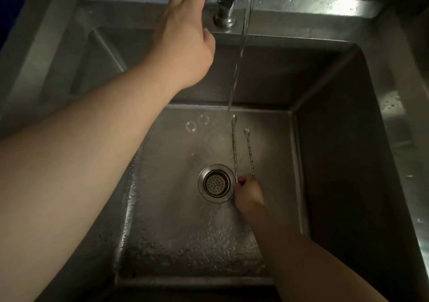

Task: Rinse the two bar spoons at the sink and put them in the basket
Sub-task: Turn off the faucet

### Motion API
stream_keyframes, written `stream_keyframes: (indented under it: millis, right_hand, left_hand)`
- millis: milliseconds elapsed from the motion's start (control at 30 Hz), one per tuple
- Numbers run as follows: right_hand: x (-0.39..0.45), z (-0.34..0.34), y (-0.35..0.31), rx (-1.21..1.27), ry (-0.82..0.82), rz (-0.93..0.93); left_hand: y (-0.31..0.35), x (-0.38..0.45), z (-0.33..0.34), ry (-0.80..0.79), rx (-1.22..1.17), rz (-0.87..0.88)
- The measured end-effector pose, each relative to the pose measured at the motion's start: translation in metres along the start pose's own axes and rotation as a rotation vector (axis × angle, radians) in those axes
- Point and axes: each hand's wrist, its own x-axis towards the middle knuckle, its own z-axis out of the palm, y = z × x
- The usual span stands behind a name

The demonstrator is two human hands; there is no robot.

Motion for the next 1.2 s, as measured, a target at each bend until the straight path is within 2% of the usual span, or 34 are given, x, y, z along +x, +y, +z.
stream_keyframes:
  millis: [100, 200, 267, 433, 633, 1200]
  right_hand:
    - [-0.004, 0.005, -0.001, -0.135, 0.017, -0.091]
    - [-0.007, 0.009, 0.003, -0.388, 0.066, -0.269]
    - [-0.007, 0.011, 0.005, -0.453, 0.038, -0.326]
    - [-0.007, 0.016, 0.008, -0.53, -0.029, -0.316]
    - [-0.006, 0.018, 0.01, -0.535, -0.023, -0.306]
    - [-0.007, 0.016, 0.008, -0.532, -0.051, -0.286]
  left_hand:
    - [0.0, -0.004, 0.002, 0.005, 0.006, -0.001]
    - [0.002, -0.008, 0.006, 0.006, 0.005, -0.007]
    - [0.002, -0.012, 0.009, 0.008, 0.007, -0.006]
    - [-0.001, -0.02, 0.018, -0.025, 0.038, -0.012]
    - [-0.003, -0.032, 0.028, -0.098, 0.087, -0.019]
    - [-0.004, -0.035, 0.03, -0.107, 0.13, 0.011]
